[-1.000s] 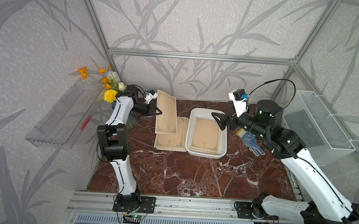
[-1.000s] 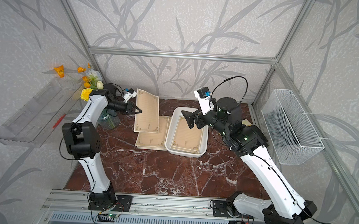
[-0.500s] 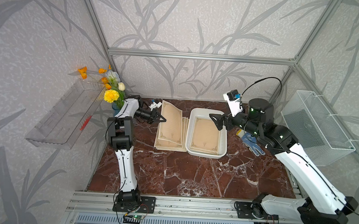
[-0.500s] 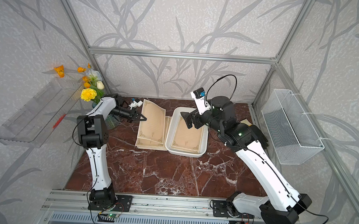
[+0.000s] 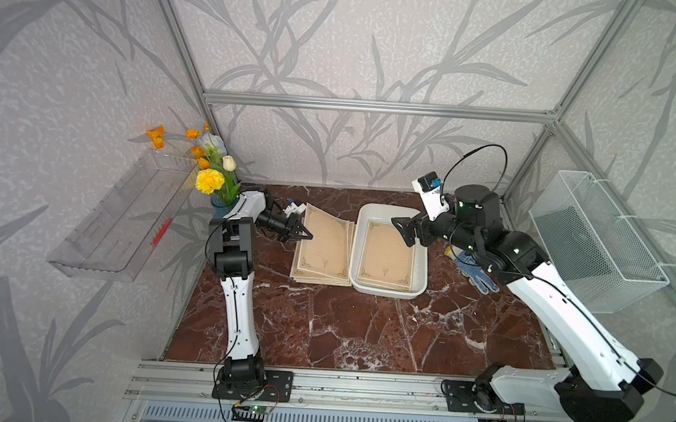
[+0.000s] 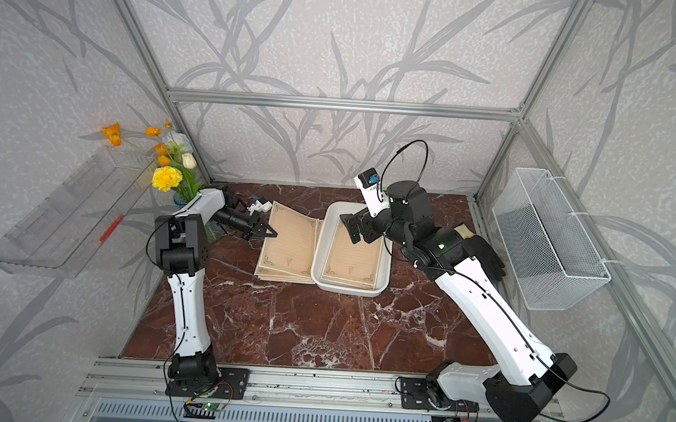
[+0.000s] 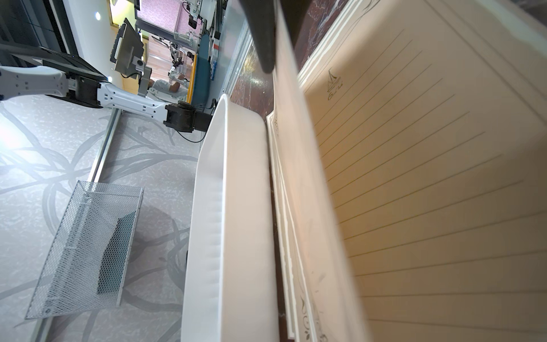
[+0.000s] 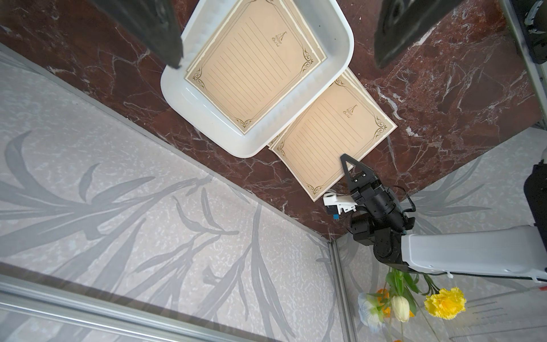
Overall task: Take out the stationery paper from the storage box
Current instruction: Place the stationery paper at the center of the board.
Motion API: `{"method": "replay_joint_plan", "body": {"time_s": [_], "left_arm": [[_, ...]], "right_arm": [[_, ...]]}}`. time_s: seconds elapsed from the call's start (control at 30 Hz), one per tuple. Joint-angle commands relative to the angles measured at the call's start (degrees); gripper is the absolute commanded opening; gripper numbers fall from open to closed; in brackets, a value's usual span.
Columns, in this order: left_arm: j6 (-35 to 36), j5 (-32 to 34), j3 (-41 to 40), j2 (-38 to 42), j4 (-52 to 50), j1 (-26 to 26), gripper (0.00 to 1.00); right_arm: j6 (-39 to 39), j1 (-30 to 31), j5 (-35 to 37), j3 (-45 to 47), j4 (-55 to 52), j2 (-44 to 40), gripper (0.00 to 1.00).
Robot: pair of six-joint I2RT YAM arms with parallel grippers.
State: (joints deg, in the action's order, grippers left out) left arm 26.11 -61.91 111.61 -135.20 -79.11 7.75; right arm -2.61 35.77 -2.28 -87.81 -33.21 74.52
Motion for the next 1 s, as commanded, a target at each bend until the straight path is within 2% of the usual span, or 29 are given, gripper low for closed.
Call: {"method": "replay_joint_plan", "body": {"time_s": [0.0,0.07,0.13,0.23,0.27,0.37,0.47,0.63,0.8,0.97], "left_arm": [[-2.29,6.55,1.30,-0.29,0.21,-0.35,0.01],[-2.97,8.47,1.47,-0.58,0.41,-0.35,0.08],[-4.12,9.83,1.74,-0.56,1.12,-0.49,0.24],[-5.15,10.67,2.04,0.16,2.20,-0.59,0.43],[-5.43,10.55,2.05,0.47,2.60,-0.57,0.46],[-7.30,11.56,2.32,1.29,3.93,-0.66,0.51],[-11.69,17.81,3.06,2.03,5.93,-0.70,0.58],[-16.46,24.92,7.06,2.66,5.82,-0.74,0.61],[-20.67,31.51,7.38,6.68,8.02,-1.11,0.62],[-25.06,36.00,4.26,14.61,12.39,-2.91,0.63]], "right_arm": [[-0.12,-0.26,1.46,-2.16,-1.58,0.23,0.99],[-0.03,-0.26,1.68,-2.20,-1.69,0.20,0.99],[-0.23,-0.25,1.88,-2.44,-2.04,0.40,0.99],[-0.08,-0.26,3.68,-3.44,-3.87,1.40,0.99],[0.05,-0.26,4.65,-4.26,-4.88,2.07,0.98],[1.22,-0.25,8.18,-6.17,-8.57,4.40,0.98],[3.33,-0.26,14.03,-8.49,-13.58,7.84,0.97],[8.65,-0.24,23.68,-9.97,-18.92,13.85,0.95],[13.39,-0.45,26.47,-8.07,-17.30,19.27,0.93],[18.40,-3.20,24.70,-7.81,-14.45,27.13,0.84]]}}
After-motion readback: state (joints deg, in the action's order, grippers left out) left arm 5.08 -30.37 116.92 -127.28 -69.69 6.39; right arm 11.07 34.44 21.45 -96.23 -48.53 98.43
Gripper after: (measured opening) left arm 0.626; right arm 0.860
